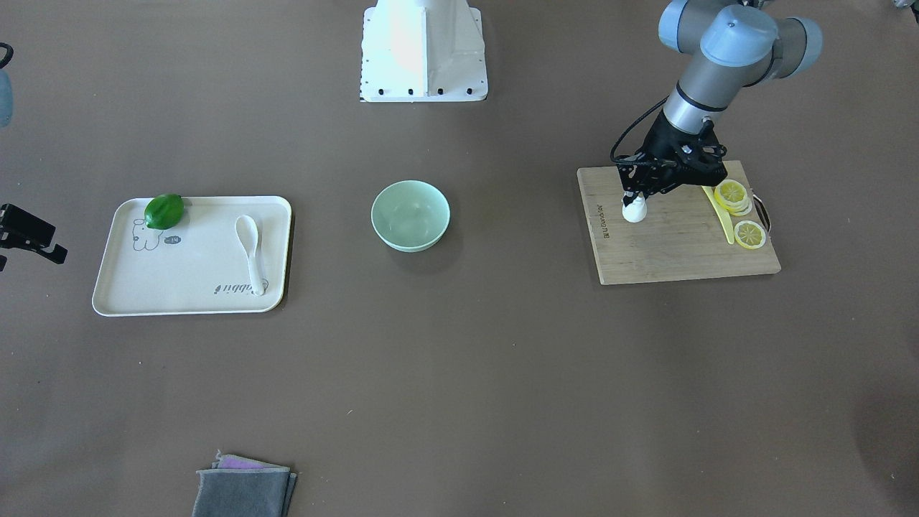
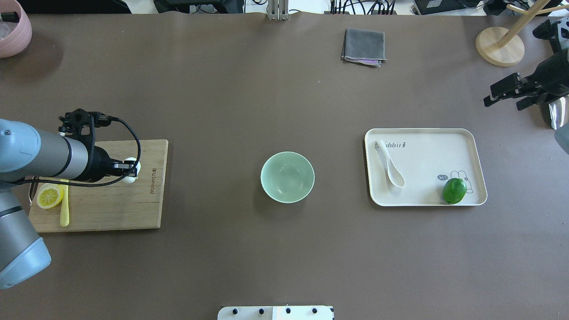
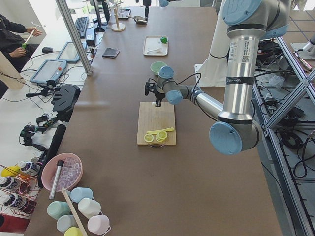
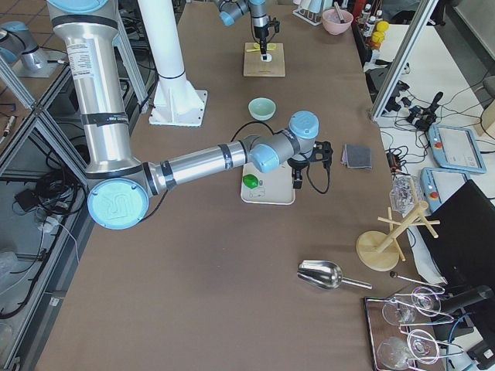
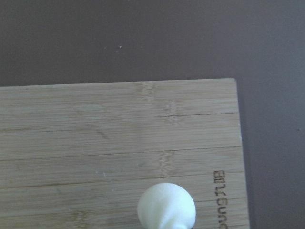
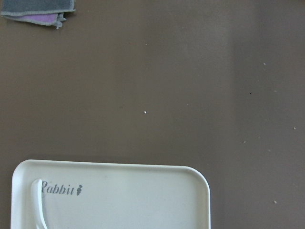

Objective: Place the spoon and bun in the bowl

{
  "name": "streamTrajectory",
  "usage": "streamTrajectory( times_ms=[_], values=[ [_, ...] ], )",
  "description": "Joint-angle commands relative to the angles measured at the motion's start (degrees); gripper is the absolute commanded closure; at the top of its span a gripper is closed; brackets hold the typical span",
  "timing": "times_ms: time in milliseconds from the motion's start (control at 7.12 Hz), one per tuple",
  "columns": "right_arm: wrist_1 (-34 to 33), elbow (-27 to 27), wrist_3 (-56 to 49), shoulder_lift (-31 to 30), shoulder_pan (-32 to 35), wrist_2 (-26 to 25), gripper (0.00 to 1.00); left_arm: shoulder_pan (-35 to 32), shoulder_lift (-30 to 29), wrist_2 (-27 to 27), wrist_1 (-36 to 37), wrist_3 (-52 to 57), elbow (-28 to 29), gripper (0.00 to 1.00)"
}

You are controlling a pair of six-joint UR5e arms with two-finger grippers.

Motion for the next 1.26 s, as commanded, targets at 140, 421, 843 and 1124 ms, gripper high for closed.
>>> streamTrajectory(
  times_ms=[140,421,843,1124],
  values=[
    [0.02,-0.19,6.13,3.59,-6.18,-4.85,0.0,-0.52,-18.52,-0.12,14.09,-1.91,0.89,1.0],
    [0.11,0.51,7.02,4.04,-8.3,-4.77,0.0,0.97,-26.02,0.14,14.23,-9.01,5.0,1.0],
    [0.11,1.48,7.98,6.15,-13.64,-5.73,0.0,10.8,-34.03,10.5,13.88,-15.79,10.53,1.0],
    [0.11,1.66,10.88,7.37,-17.69,-9.24,0.0,15.55,-36.16,17.07,13.44,-17.13,14.84,1.0]
  ],
)
